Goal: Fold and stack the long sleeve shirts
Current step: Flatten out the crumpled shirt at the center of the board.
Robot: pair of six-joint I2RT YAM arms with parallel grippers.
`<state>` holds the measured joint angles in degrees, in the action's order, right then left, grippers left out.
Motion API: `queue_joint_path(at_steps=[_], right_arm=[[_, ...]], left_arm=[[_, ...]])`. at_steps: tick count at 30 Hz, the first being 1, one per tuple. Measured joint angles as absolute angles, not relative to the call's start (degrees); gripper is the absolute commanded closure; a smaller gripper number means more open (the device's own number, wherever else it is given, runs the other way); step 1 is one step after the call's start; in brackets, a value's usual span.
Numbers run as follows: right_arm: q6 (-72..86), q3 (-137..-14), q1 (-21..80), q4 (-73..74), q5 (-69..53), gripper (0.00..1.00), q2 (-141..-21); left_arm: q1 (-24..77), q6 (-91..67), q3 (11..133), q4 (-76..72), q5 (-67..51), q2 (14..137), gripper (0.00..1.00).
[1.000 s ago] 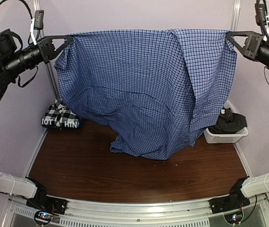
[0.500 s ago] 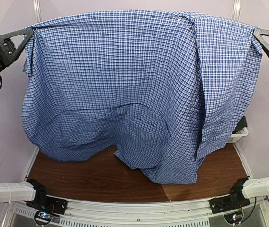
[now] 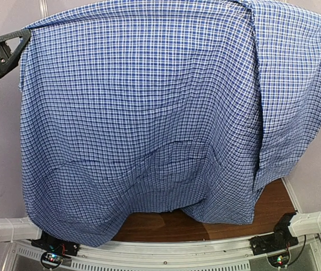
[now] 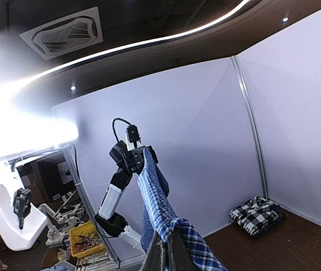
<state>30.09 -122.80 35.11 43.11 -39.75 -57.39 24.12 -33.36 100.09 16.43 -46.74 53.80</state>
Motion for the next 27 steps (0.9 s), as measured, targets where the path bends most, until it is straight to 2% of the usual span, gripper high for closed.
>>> queue_joint_path(at_steps=[4, 8, 15, 20, 22, 27], right_arm=[[29.9, -124.8, 35.5, 44.3, -38.0, 1.0, -58.4], [26.6, -125.8, 38.4, 47.6, -28.9, 1.0, -59.9], [17.4, -119.0, 44.1, 50.8, 2.0, 1.0, -62.8], [10.9, -111.6, 43.5, 47.2, 18.5, 1.0, -68.6], [9.2, -109.5, 39.7, 45.1, 19.3, 1.0, -72.3], [8.1, -104.8, 25.6, 37.5, 12.8, 1.0, -84.9]], left_arm=[[24.2, -31.9, 101.7, 17.6, -45.3, 55.7, 1.0], [24.5, -27.6, 104.9, 21.8, -38.6, 59.9, 1.0], [25.1, -18.4, 104.2, 25.0, -18.6, 72.7, 1.0], [22.1, -16.8, 100.4, 23.2, -13.6, 84.2, 1.0], [21.1, -16.5, 99.4, 22.1, -11.4, 87.8, 1.0], [19.1, -16.0, 99.9, 17.4, -8.7, 96.4, 1.0]])
